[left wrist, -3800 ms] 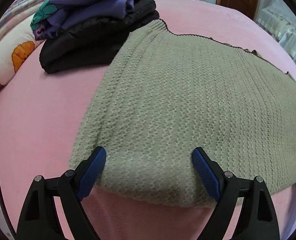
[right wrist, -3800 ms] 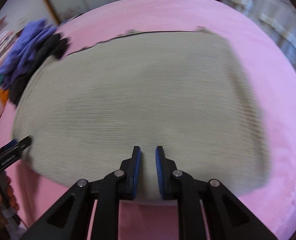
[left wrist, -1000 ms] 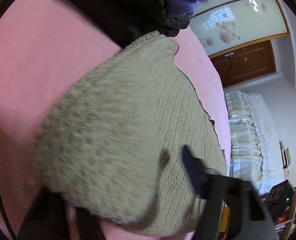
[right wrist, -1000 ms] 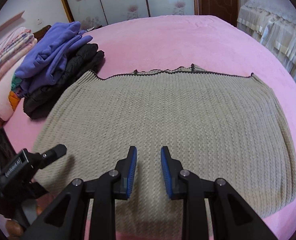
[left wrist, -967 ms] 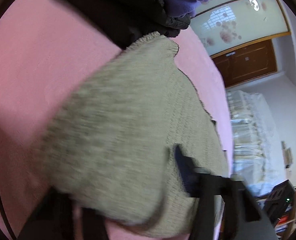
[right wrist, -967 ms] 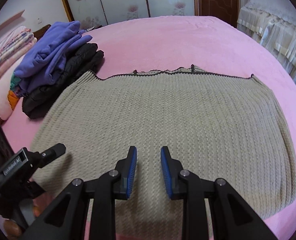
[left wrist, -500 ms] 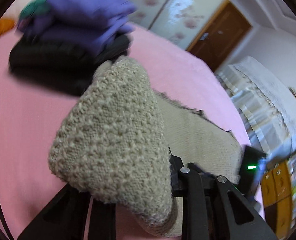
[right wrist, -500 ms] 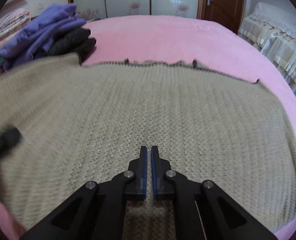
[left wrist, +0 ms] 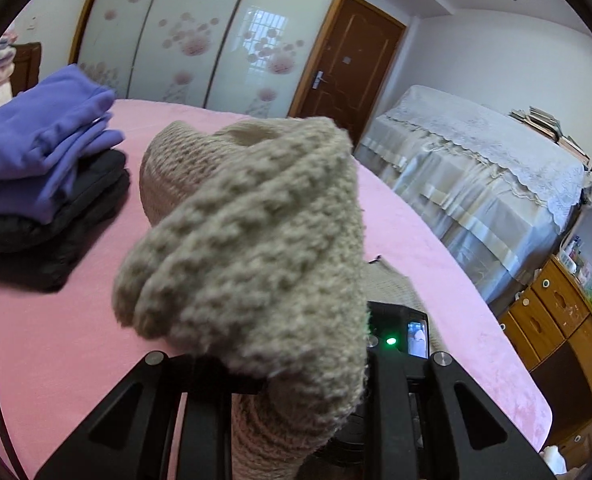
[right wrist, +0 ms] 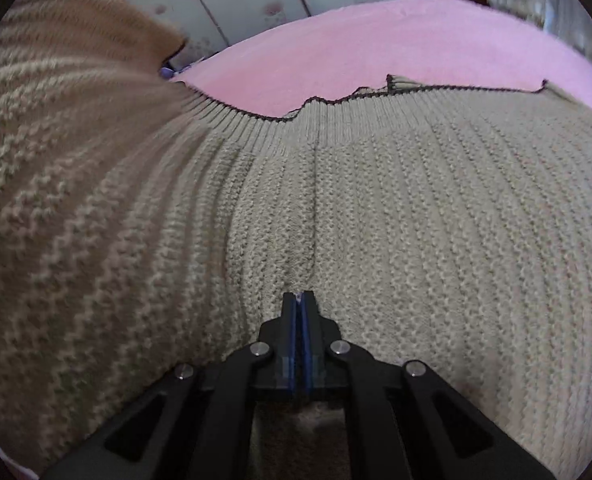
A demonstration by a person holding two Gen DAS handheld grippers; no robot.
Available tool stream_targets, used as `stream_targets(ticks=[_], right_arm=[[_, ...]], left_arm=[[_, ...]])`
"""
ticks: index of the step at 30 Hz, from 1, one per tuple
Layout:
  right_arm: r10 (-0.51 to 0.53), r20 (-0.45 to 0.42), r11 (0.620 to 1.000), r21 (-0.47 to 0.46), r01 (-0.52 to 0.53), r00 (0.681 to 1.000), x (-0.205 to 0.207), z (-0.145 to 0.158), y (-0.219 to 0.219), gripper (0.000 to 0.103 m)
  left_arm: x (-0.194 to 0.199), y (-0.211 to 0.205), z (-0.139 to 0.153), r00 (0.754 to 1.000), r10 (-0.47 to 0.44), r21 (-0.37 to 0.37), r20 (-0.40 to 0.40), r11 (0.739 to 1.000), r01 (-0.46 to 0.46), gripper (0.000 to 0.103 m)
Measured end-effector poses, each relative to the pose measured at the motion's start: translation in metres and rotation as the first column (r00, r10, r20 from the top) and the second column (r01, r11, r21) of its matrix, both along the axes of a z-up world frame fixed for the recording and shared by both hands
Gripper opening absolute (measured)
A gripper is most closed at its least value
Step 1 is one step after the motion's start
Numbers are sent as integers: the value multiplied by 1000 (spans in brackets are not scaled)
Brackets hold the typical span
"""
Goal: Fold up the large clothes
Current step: 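Grasp one side of the folded cardigan with the left tool and lift it over, then lay the side onto the middle and open the left tool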
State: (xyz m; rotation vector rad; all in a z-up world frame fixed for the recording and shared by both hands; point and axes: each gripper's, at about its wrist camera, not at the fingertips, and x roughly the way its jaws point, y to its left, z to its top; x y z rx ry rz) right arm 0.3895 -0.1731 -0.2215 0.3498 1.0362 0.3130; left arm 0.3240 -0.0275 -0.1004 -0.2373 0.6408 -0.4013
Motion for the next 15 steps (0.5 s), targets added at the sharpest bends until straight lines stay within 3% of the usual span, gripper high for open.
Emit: stream_targets(ticks=[1, 4, 11, 15], right_arm=[[0, -7, 999, 49, 0, 1000, -2, 5, -11, 1], [-47, 6, 996, 79, 47, 999, -14, 23, -47, 1], [-217, 13, 975, -38, 218, 976, -61, 48, -159, 1], [-242, -23, 966, -99, 239, 970, -75, 41, -196, 1]], left_arm=[[0, -6, 1, 1000, -6, 0, 5, 1000, 6, 21], [-1, -36, 5, 1000, -20, -8, 2, 1000, 20, 21], [-9, -128, -12, 991, -119, -14, -59, 993, 118, 21], [-9, -187, -57, 971, -165, 98, -175, 978, 184, 22]])
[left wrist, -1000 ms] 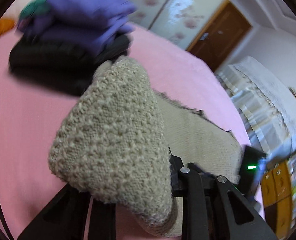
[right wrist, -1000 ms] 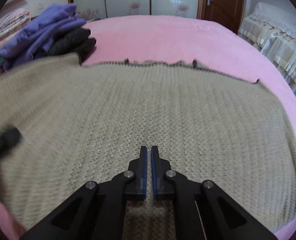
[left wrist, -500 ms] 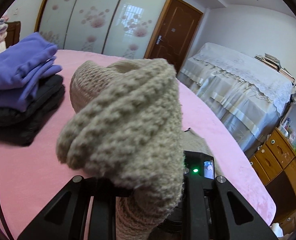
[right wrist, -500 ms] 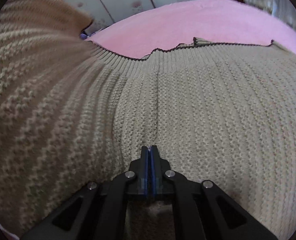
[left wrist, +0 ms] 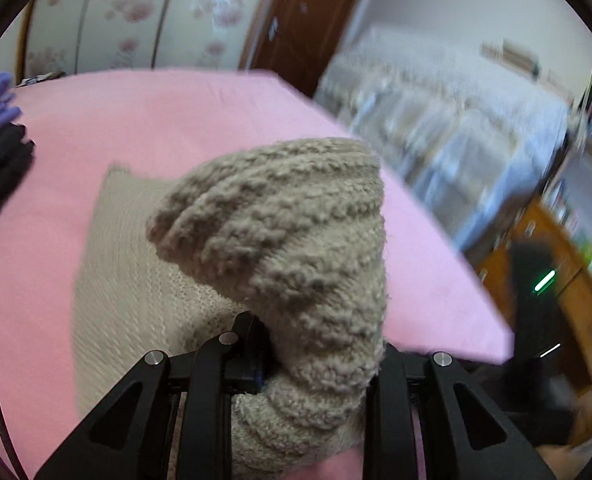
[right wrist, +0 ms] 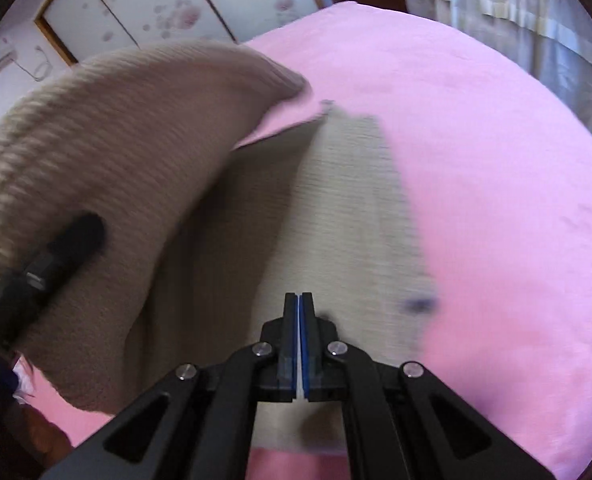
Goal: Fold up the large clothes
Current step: 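Lay the side onto the middle and open the left tool, then grasp the other side with the right tool and fold it over the middle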
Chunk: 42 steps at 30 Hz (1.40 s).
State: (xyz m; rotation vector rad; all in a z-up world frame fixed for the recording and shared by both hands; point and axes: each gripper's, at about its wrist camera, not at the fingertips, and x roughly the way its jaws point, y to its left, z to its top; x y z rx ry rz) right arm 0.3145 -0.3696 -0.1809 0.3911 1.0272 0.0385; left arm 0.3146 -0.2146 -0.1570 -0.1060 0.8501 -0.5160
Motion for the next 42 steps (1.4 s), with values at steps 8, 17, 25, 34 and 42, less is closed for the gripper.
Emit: stream_targets(ticks=[8, 17, 25, 34, 42], right_arm=[[22, -8, 1000, 9, -22, 1000, -4, -7, -17, 0], [21, -55, 996, 87, -16, 998, -13, 5, -28, 1], [0, -36, 1000, 12, 1, 999, -16, 55, -25, 41], [-30, 51, 999, 22, 29, 998, -19, 112, 3, 80], [32, -15, 989, -145, -34, 999, -2, 104, 60, 83]], left_arm=[[-6, -29, -35, 1000, -5, 98, -18, 995, 6, 22], [0, -34, -16, 993, -55, 64, -107, 996, 62, 69], [-4, 18, 54, 989, -47, -104, -142, 994, 33, 89], [11, 72, 94, 977, 173, 32, -121, 985, -170, 95], [17, 84, 77, 950, 258, 161, -175, 960, -231, 97]])
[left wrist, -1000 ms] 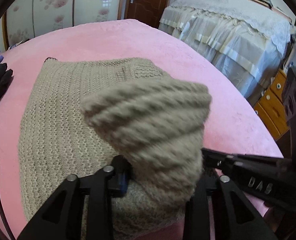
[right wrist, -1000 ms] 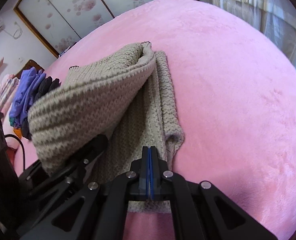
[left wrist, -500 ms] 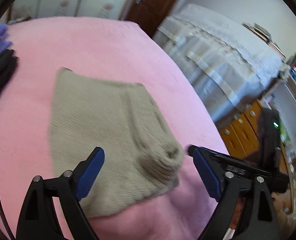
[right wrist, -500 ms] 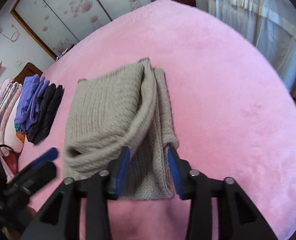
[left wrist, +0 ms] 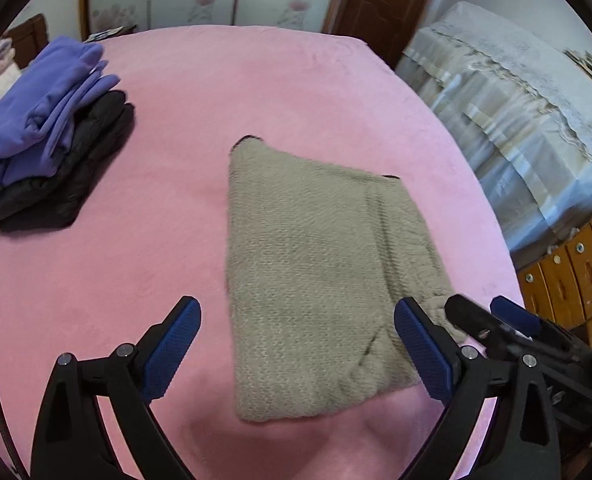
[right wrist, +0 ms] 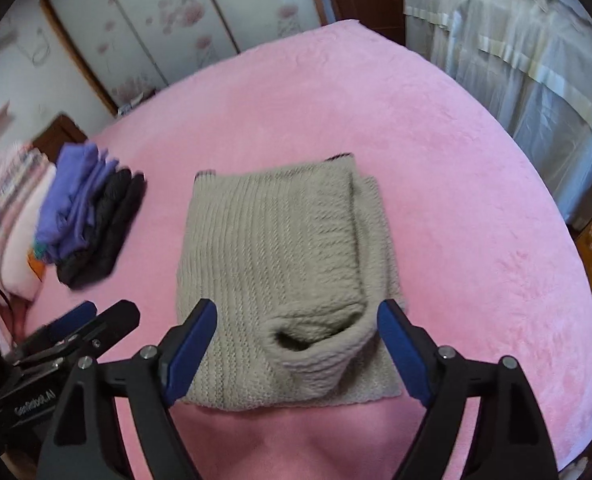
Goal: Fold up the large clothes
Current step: 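Grasp the other side with the right tool and fold it over the middle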
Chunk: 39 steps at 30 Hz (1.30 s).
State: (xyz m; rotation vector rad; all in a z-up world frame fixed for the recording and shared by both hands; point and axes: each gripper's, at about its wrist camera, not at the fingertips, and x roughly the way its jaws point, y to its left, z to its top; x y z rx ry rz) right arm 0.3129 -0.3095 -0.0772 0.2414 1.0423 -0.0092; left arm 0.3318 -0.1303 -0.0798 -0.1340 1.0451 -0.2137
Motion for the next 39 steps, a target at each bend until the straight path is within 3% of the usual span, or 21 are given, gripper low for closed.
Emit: stream_targets(ticks=[9, 14, 15, 18, 22, 28, 36, 39], right_arm=[[-33, -149, 985, -170, 7, 988, 19, -52, 3, 83], [-25, -213, 999, 26, 31, 977, 13, -75, -32, 83], [-15, -212, 997, 69, 30, 977, 11, -77, -37, 80], [1, -219, 981, 191, 42, 976, 7, -83, -54, 54], [38, -192, 966, 257, 13, 981, 0, -82, -67, 24], [38, -135, 977, 211, -9, 990, -23, -71, -84, 15], [-37, -234, 961, 259, 99, 971, -35, -139, -103, 17], [-45, -250, 980, 176, 91, 967, -33, -124, -102, 46]], left_arm=[[10, 13, -38, 998, 35, 24, -52, 999, -34, 97], [21, 20, -73, 991, 66, 26, -116, 998, -63, 97], [22, 23, -79, 989, 73, 25, -127, 997, -71, 97], [25, 28, -92, 984, 98, 28, -148, 995, -95, 97], [26, 32, -96, 983, 112, 25, -143, 994, -110, 97], [26, 21, -111, 986, 74, 52, -150, 996, -67, 97], [16, 8, -144, 991, 41, 129, -129, 991, -24, 100], [21, 8, -133, 990, 19, 140, -141, 990, 1, 100]])
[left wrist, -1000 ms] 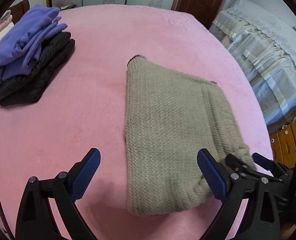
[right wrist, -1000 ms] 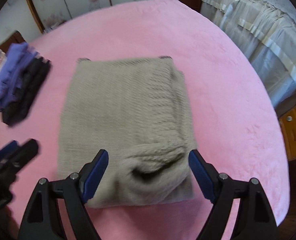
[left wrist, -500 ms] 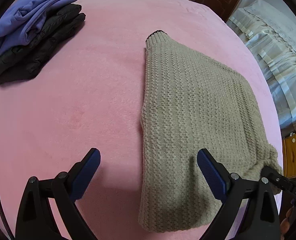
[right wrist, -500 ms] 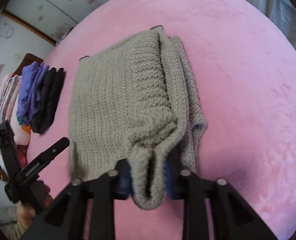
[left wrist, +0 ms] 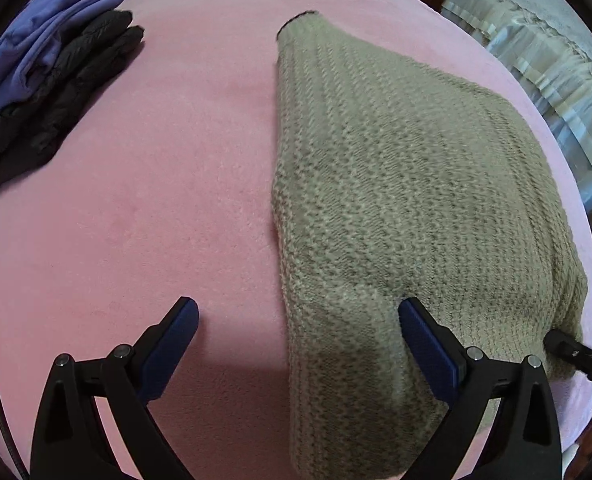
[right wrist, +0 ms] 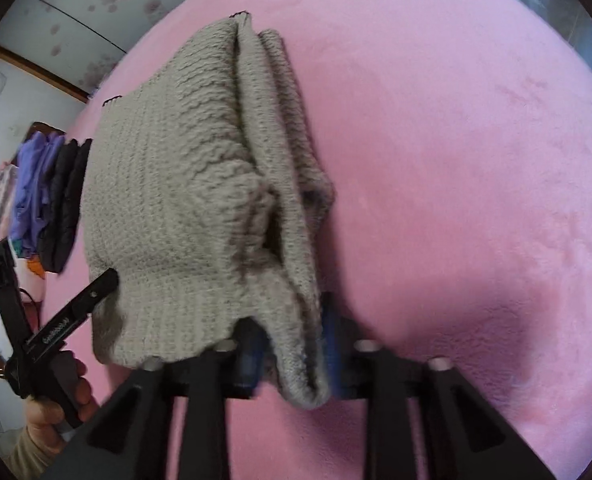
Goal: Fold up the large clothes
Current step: 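Grasp the other side with the right tool and fold it over the middle, then open the right tool and withdraw both tools above the folded cardigan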
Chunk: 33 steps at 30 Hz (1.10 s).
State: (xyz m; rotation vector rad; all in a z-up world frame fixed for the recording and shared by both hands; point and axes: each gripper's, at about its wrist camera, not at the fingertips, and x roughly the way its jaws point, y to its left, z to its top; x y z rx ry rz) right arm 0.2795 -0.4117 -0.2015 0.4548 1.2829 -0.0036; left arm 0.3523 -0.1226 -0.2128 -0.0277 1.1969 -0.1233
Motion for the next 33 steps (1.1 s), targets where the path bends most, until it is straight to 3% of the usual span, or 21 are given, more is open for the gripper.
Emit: stream_targets(ticks=[2, 7, 11, 14, 18, 19, 21, 22, 23, 26, 28, 33], right_arm=[[43, 17, 997, -61, -42, 999, 1, 22, 5, 49], [176, 113, 960, -240, -145, 978, 18, 72, 34, 49], [218, 180, 935, -320, -153, 959, 67, 92, 53, 49], [207, 216, 940, -314, -133, 954, 120, 88, 49, 49], [218, 161, 941, -297, -163, 962, 185, 58, 54, 47], [223, 147, 935, -311, -169, 964, 194, 50, 55, 39], [231, 128, 920, -352, -174, 964, 203, 36, 55, 32], [228, 122, 919, -355, -172, 966, 204, 28, 52, 32], [216, 115, 921, -353, -163, 970, 203, 22, 46, 32], [159, 128, 953, -279, -118, 979, 199, 11, 23, 40], [122, 128, 963, -255, -86, 984, 199, 8, 12, 55], [126, 123, 969, -229, -95, 984, 201, 17, 10, 56]], left_arm=[[1, -3, 17, 999, -27, 20, 18, 999, 27, 100], [13, -7, 68, 986, -43, -5, 161, 999, 44, 100], [57, -11, 79, 981, -35, -31, 192, 999, 42, 100], [86, -13, 80, 974, -28, -37, 224, 999, 37, 99], [126, -21, 70, 973, -28, -37, 231, 999, 37, 95], [134, -24, 64, 975, -36, -35, 221, 998, 45, 92], [149, -31, 45, 982, -64, 10, 177, 998, 64, 84], [154, -35, 33, 987, -79, 47, 141, 996, 73, 75], [156, -37, 22, 989, -96, 50, 114, 995, 91, 75], [158, -35, 14, 987, -87, 24, 133, 996, 84, 81], [162, -33, 13, 988, -77, 17, 132, 997, 76, 84], [163, -31, 24, 993, -55, 9, 100, 998, 54, 86]])
